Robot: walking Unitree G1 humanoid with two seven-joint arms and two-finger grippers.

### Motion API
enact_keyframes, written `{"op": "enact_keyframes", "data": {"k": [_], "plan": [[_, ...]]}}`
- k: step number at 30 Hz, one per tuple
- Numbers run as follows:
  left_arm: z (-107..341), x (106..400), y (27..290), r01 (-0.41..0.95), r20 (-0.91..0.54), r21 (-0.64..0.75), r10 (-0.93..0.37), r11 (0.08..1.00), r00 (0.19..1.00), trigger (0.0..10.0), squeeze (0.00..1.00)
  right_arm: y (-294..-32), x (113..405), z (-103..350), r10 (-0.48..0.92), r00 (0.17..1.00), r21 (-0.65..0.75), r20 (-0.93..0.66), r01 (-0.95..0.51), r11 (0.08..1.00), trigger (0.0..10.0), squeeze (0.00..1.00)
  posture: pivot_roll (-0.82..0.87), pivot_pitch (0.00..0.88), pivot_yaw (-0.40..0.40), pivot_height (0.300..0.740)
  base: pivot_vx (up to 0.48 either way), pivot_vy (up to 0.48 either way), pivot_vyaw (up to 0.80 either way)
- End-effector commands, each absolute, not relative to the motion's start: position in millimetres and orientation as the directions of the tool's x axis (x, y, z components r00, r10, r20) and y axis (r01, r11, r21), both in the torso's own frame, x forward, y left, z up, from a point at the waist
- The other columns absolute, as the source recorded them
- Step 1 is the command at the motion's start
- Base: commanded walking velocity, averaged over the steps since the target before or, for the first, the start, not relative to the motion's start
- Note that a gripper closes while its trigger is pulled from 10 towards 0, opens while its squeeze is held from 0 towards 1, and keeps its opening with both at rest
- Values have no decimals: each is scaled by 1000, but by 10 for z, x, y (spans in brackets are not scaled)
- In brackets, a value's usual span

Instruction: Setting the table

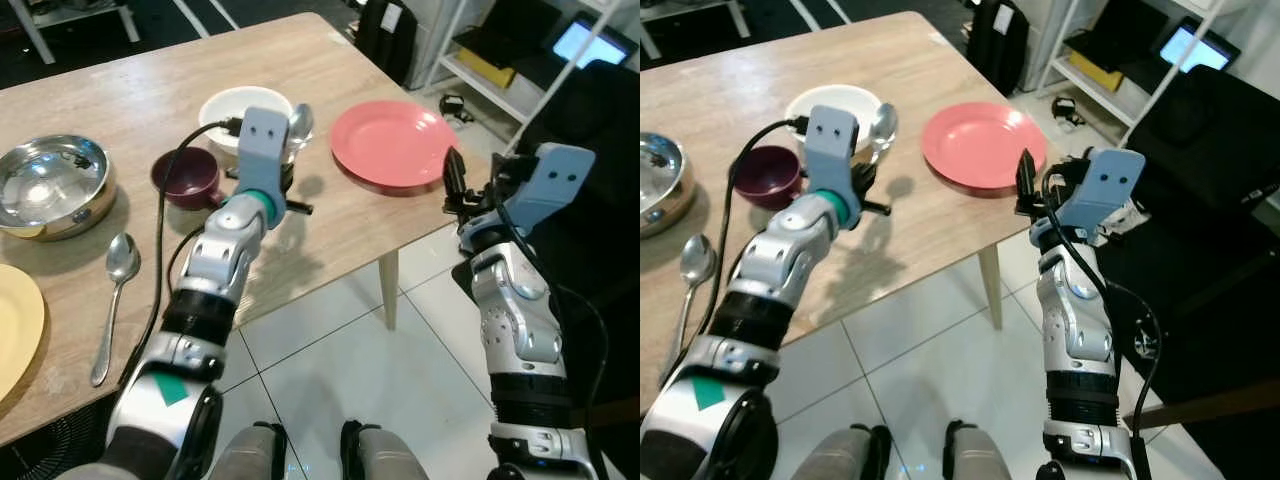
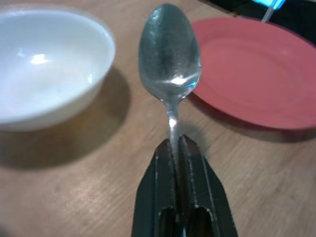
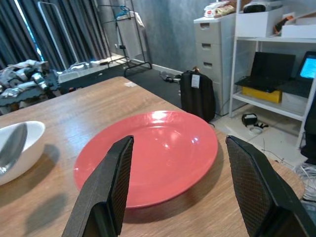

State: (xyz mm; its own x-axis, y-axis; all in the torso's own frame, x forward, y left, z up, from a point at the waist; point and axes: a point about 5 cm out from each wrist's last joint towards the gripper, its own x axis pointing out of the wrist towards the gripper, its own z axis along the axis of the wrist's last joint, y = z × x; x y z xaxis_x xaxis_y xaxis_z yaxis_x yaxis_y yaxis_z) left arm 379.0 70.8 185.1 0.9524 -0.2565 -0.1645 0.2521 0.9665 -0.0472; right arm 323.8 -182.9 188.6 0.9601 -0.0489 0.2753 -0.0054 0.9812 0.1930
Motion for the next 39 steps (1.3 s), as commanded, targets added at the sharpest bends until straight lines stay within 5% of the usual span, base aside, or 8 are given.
{"op": "enact_keyframes", "data": {"k": [1, 20, 22, 23, 29, 34, 35, 39], "plan": [[1763, 3799, 753, 206, -215, -65, -216, 976, 953, 10000, 0, -1818, 3230, 1826, -50, 967, 198, 251, 0, 980, 10000, 0, 64, 100, 64, 740, 0, 0, 0], [1673, 3415, 202, 156, -408, -200, -227, 967, 885, 10000, 0, -1769, 3204, 1779, -43, 970, 201, 241, -6, 980, 10000, 0, 72, 98, 92, 740, 0, 0, 0], [1671, 3419, 199, 151, -410, -200, -222, 968, 885, 10000, 251, -1758, 3210, 1782, -40, 970, 201, 242, -10, 979, 10000, 0, 71, 95, 94, 740, 0, 0, 0], [1673, 3420, 184, 153, -406, -213, -230, 965, 885, 10000, 1000, -1753, 3217, 1788, -38, 969, 202, 244, -12, 979, 10000, 0, 69, 92, 94, 740, 0, 0, 0], [1723, 3396, 153, 158, -383, -255, -250, 954, 889, 10000, 1000, -1757, 3221, 1797, -37, 968, 202, 247, -14, 979, 10000, 0, 67, 89, 91, 740, 0, 0, 0], [1804, 3370, 130, 185, -343, -289, -283, 939, 896, 10000, 373, -1753, 3224, 1803, -34, 968, 201, 249, -18, 979, 10000, 0, 67, 88, 81, 740, 0, 0, 0], [1960, 3372, 192, 245, -218, -230, -295, 942, 930, 10000, 0, -1689, 3225, 1819, 4, 968, 198, 252, -56, 979, 10000, 0, 68, 90, 76, 740, 0, 0, 0], [2267, 3340, 519, 315, 69, 150, -328, 937, 942, 10000, 0, -1453, 3203, 1821, 135, 962, 177, 235, -179, 968, 10000, 0, 81, 95, 69, 740, 0, 0, 0]]}}
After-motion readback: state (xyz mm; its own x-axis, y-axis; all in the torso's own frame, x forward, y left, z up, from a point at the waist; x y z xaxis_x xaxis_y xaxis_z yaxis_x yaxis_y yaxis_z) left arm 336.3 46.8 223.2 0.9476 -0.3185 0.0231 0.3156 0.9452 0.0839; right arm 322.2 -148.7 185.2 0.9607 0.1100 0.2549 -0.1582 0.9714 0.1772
